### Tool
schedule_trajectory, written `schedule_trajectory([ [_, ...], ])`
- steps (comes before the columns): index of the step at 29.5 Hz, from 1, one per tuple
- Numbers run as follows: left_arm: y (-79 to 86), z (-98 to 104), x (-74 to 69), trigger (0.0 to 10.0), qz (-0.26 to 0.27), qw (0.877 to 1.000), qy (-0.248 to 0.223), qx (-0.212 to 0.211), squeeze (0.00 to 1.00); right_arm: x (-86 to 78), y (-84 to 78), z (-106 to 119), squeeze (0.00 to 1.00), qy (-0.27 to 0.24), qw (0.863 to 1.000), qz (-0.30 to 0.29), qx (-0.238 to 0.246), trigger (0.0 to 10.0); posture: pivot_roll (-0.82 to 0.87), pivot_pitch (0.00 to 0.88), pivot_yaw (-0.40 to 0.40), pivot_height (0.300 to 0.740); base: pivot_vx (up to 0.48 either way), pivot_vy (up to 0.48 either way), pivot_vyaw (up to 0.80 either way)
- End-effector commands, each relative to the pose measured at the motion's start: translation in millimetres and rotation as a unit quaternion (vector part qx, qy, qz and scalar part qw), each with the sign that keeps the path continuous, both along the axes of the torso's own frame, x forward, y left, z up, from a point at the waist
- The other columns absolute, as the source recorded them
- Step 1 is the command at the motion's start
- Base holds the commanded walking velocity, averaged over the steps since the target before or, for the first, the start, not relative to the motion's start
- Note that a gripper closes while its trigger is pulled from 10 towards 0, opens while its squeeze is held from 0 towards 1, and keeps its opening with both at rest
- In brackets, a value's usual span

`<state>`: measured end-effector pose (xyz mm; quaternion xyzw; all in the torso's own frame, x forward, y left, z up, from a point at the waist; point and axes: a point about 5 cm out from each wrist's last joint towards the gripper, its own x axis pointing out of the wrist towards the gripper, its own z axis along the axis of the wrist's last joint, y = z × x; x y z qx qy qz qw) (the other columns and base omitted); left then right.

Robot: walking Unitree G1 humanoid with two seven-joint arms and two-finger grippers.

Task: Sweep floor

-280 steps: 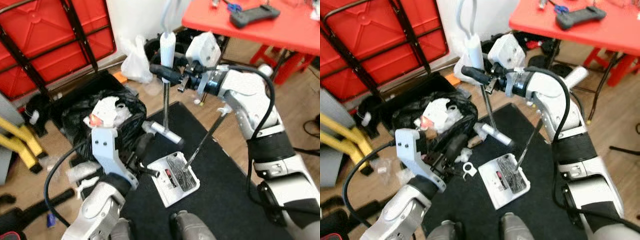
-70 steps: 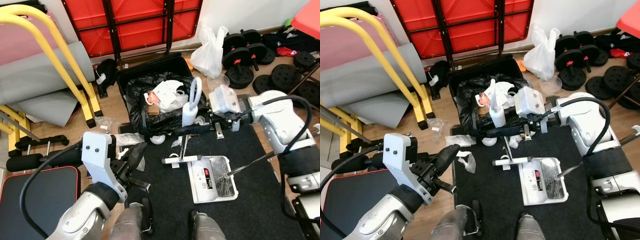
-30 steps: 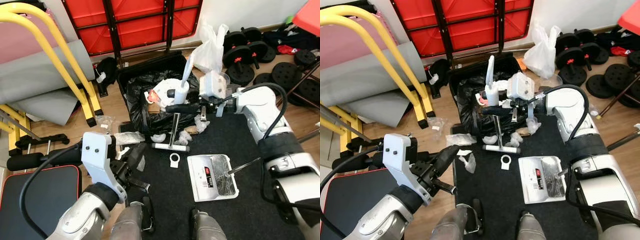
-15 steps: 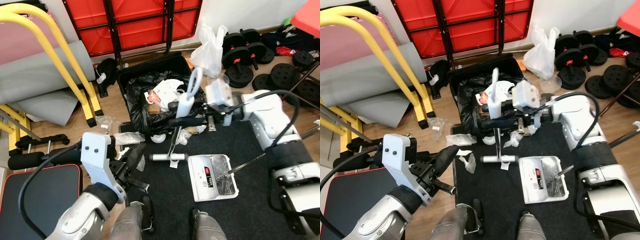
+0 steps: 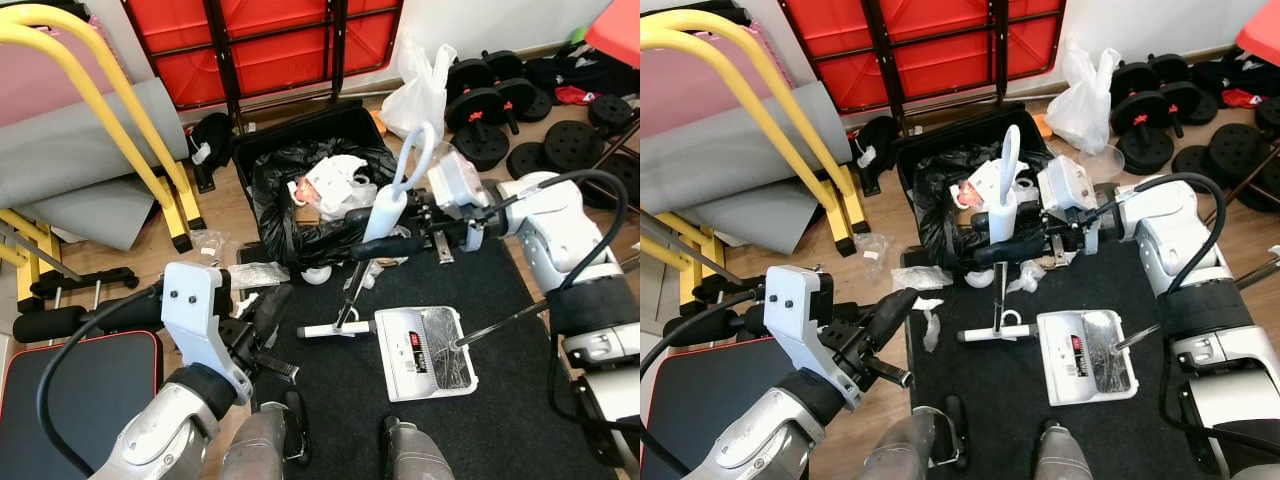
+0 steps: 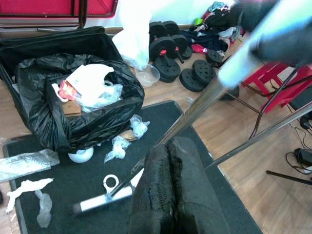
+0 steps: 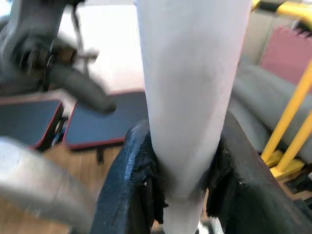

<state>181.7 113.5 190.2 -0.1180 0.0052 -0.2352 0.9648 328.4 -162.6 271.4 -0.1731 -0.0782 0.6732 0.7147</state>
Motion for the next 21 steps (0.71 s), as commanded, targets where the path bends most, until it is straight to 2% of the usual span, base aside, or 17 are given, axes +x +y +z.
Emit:
schedule_trajectory([
  [1, 0.6, -5, -1.7, 10.0, -0.004, 1.000, 0.013, 0.004, 0.00, -1.5, 1.5, 8, 0.00, 0.000, 0.999, 0.011, 0.032, 10.0, 0.00, 0.309, 0.023, 0.740, 0.000, 0.000, 0.00],
  [11, -0.2, -5, -1.4, 10.0, -0.004, 1.000, 0.013, 0.002, 0.00, 12.7, 0.8, 21, 0.00, -0.053, 0.995, -0.048, 0.069, 10.0, 0.00, 0.309, 0.021, 0.740, 0.000, 0.000, 0.00],
  [12, -0.3, -5, -1.7, 10.0, -0.004, 1.000, 0.013, 0.001, 0.00, 16.5, 1.5, 28, 0.00, -0.084, 0.991, -0.070, 0.075, 10.0, 0.00, 0.310, 0.022, 0.740, 0.000, 0.000, 0.00],
  [16, -0.2, -5, -2.0, 10.0, -0.004, 1.000, 0.014, 0.001, 0.00, 20.1, 2.8, 33, 0.00, -0.121, 0.986, -0.092, 0.073, 10.0, 0.00, 0.313, 0.022, 0.740, 0.000, 0.000, 0.00],
  [19, 0.0, -5, -2.5, 10.0, -0.004, 1.000, 0.014, 0.001, 0.00, 22.0, 6.1, 34, 0.00, -0.148, 0.982, -0.102, 0.060, 10.0, 0.00, 0.315, 0.023, 0.740, 0.000, 0.000, 0.00],
  [21, 0.1, -4, -3.3, 10.0, -0.005, 1.000, 0.014, 0.002, 0.00, 21.0, 13.5, 17, 0.00, -0.138, 0.987, -0.081, 0.021, 10.0, 0.01, 0.316, 0.022, 0.740, 0.000, 0.000, 0.00],
])
